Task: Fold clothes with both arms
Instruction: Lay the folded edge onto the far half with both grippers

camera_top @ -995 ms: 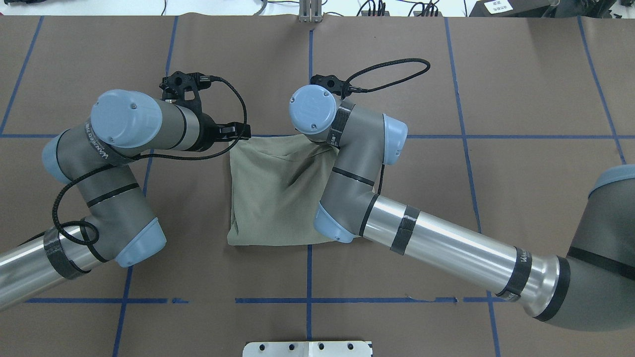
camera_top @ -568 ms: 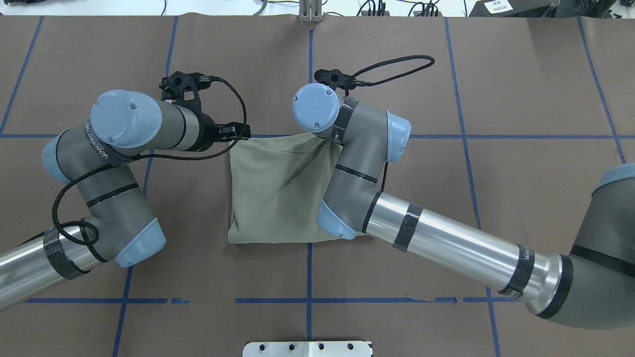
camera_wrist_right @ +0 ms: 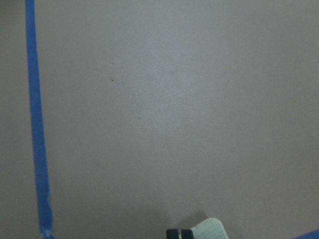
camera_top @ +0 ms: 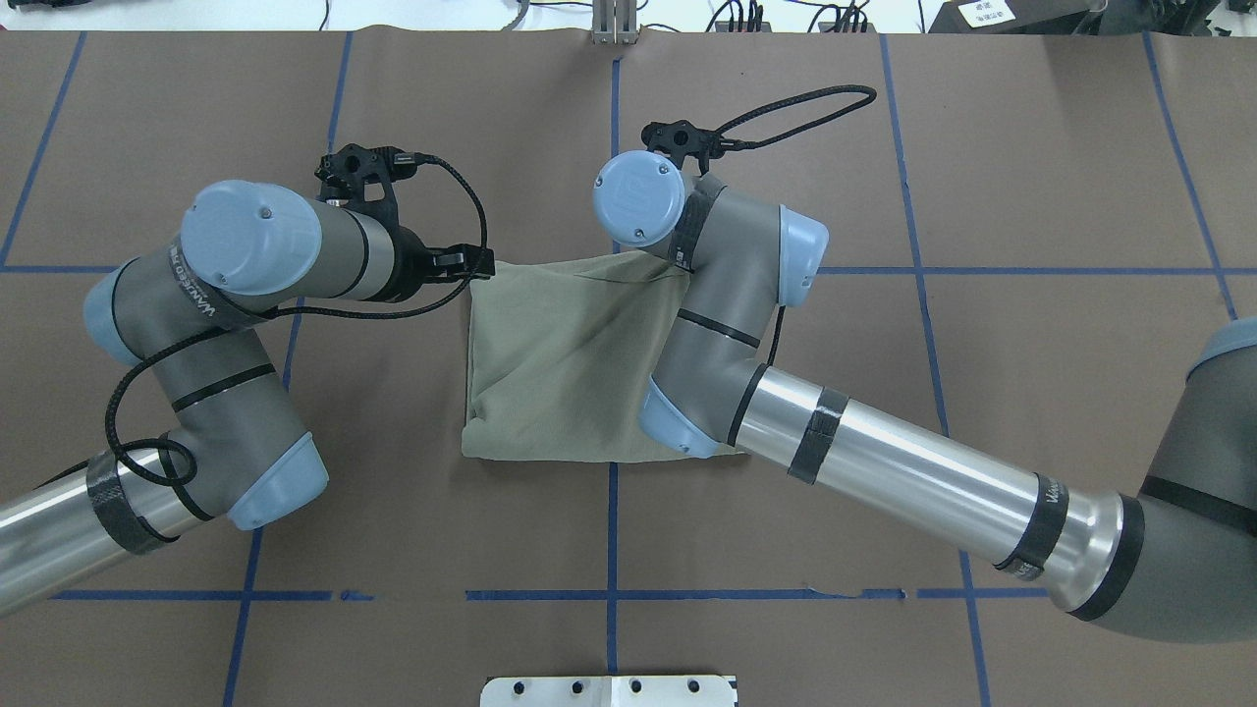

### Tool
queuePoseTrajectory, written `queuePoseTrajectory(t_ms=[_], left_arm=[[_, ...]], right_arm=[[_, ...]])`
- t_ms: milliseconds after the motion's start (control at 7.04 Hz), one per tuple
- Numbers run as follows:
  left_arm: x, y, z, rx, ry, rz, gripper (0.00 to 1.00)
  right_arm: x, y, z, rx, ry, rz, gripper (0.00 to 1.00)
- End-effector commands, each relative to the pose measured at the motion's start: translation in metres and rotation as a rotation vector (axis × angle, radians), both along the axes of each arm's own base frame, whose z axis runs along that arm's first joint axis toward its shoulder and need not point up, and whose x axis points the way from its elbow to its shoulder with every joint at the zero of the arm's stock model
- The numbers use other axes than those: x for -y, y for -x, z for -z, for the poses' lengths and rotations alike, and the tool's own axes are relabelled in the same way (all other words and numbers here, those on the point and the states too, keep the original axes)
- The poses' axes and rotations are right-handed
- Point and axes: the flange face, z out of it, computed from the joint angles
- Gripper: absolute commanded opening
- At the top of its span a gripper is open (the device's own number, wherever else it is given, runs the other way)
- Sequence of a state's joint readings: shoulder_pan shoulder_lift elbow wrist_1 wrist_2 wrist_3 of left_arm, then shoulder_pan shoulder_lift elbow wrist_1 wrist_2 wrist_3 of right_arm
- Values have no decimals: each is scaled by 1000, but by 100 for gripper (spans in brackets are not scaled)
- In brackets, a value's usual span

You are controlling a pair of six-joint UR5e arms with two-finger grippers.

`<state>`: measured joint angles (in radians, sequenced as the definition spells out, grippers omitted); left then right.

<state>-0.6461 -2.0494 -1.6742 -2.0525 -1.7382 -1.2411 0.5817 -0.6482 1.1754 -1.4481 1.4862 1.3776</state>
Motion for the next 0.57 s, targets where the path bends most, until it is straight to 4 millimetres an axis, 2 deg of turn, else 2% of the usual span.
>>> queuePoseTrajectory(t_ms=[0, 142, 284, 426], left_arm=[[-2, -6, 0, -1, 3, -4, 100], [0, -9, -3, -31, 60, 31, 100], [9, -26, -20, -93, 113, 73, 88], [15, -35, -40, -160, 138, 100, 75]], right_arm=[[8, -14, 16, 14, -30, 43, 100], [17, -29, 22, 58, 3, 92, 100], [17, -39, 26, 84, 10, 114, 100], [16, -41, 28, 90, 6, 116, 100]])
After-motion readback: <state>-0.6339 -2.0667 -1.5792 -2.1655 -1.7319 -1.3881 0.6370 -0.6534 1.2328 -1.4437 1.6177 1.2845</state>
